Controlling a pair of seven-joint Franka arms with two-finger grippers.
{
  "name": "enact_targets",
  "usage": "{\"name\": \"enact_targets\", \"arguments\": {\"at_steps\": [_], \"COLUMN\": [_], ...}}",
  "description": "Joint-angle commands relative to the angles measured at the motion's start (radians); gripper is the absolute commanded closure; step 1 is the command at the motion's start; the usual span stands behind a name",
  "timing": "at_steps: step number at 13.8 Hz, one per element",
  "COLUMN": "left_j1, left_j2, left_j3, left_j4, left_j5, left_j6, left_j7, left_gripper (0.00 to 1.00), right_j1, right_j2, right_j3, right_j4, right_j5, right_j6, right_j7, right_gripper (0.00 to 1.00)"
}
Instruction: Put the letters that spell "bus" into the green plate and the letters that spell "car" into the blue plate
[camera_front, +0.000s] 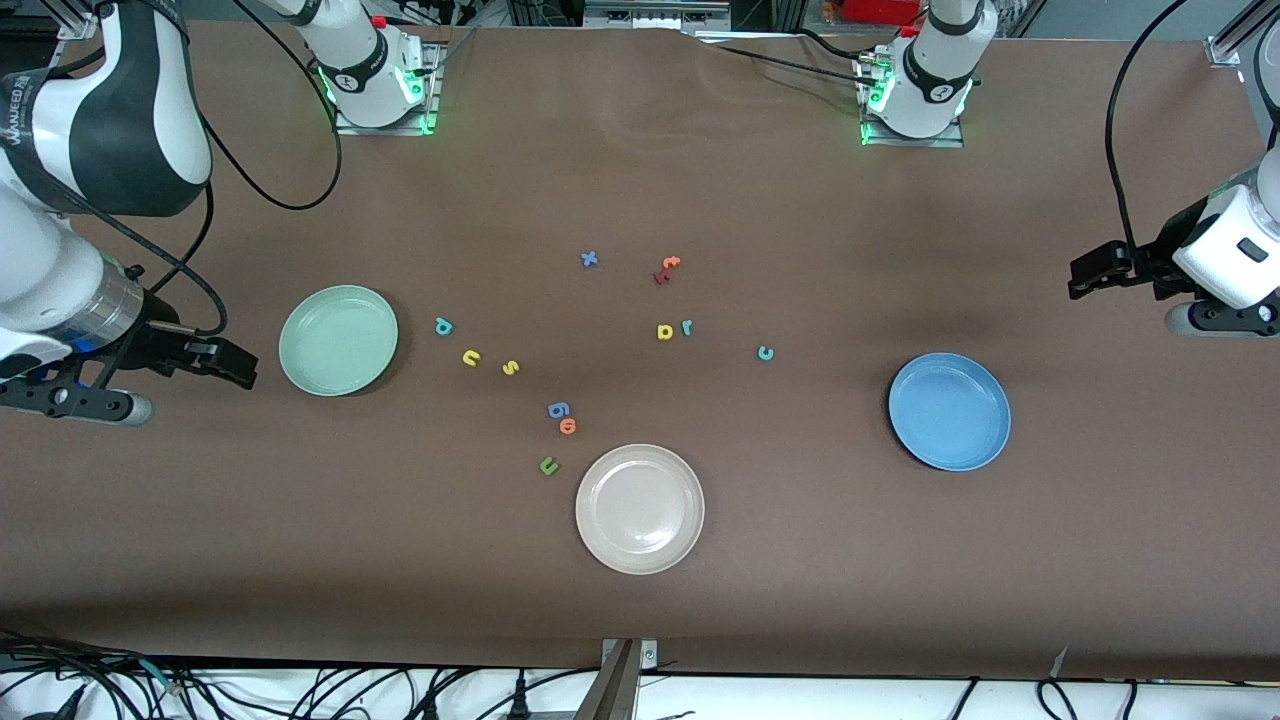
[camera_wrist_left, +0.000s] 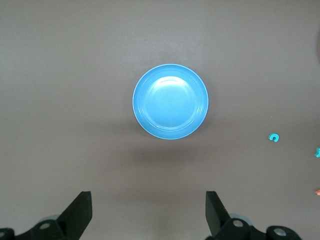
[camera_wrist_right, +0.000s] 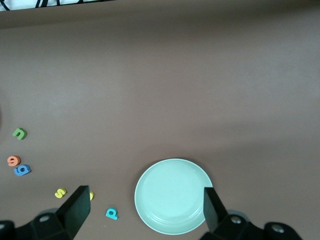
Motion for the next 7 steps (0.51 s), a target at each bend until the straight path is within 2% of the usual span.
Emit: {"name": "enact_targets", "arguments": {"at_steps": [1, 7], "left_j1": [-0.010, -0.013], "left_j2": [0.004, 0.004], "left_j3": [0.007, 0.007], "left_j4": [0.014, 0.014], "left_j5": [-0.018, -0.015], "left_j6": [-0.005, -0.005], "left_j7": [0.023, 0.023], "left_gripper": [0.00, 0.00], "right_j1": [-0.001, -0.006], "right_j2": [-0.018, -0.018], "right_j3": [0.002, -0.001], "right_j4": [-0.006, -0.004], "right_j5": [0.028, 0.026], "right_j6": [-0.002, 0.001], "right_j7": [-0.019, -0.025], "right_gripper": [0.00, 0.00]}}
